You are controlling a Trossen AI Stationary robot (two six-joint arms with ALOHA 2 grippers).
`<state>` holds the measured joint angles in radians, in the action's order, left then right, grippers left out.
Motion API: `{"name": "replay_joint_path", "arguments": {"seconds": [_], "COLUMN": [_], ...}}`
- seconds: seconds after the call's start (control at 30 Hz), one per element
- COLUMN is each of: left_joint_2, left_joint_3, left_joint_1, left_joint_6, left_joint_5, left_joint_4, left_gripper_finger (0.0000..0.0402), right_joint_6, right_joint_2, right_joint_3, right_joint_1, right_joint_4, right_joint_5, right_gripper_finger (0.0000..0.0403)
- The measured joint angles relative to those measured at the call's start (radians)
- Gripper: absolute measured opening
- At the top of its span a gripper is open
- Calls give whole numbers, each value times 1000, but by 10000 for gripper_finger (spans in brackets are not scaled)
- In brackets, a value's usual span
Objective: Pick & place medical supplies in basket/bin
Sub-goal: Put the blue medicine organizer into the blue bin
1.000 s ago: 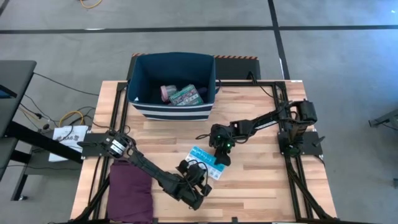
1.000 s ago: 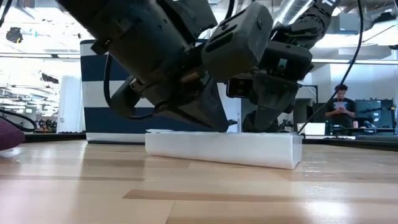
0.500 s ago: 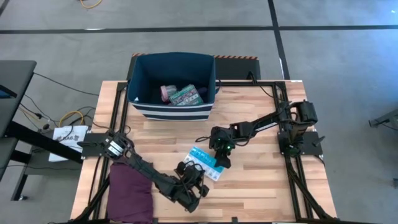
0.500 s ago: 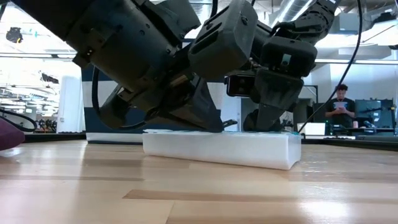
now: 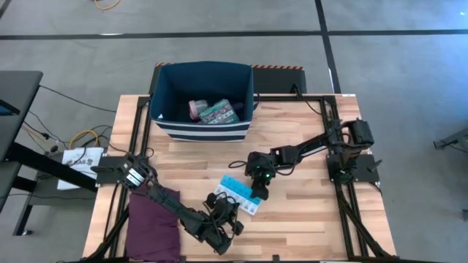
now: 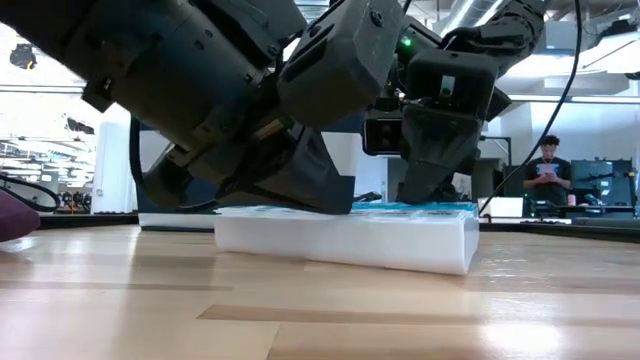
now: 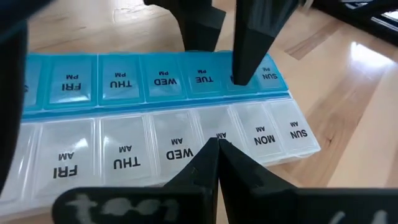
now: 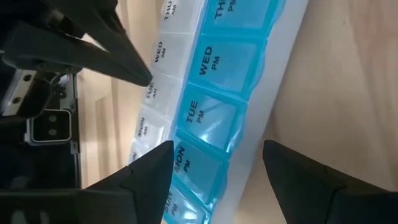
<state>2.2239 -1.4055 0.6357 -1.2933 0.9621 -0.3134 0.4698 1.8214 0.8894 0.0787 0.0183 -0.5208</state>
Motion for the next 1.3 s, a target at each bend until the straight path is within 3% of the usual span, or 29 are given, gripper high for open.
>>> {"name": "replay_joint_path", "arguments": {"seconds": [0.17,0.5,0.83,1.0,1.17,1.3], "left_joint_2": [32,40,41,40,30,-68], "left_joint_3": [-1,3,-12,-12,-10,-10], "left_joint_1": [6,-6,-6,-5,10,56], "left_joint_6": [-18,17,46,46,44,57], "left_joint_5": [39,-47,-12,-6,5,102], "left_joint_4": [31,38,40,32,26,-15], "left_gripper_finger": [0,0,0,0,0,0], "right_joint_6": [13,35,20,36,26,-39], "right_joint_2": [0,2,72,128,117,63], "right_joint_3": [0,0,10,44,69,67], "right_joint_1": [19,43,62,52,37,19], "right_joint_4": [-15,-128,-163,-191,-180,-147], "right_joint_5": [19,31,-19,-101,-92,-63], "right_gripper_finger": [240,236,167,165,156,136]}}
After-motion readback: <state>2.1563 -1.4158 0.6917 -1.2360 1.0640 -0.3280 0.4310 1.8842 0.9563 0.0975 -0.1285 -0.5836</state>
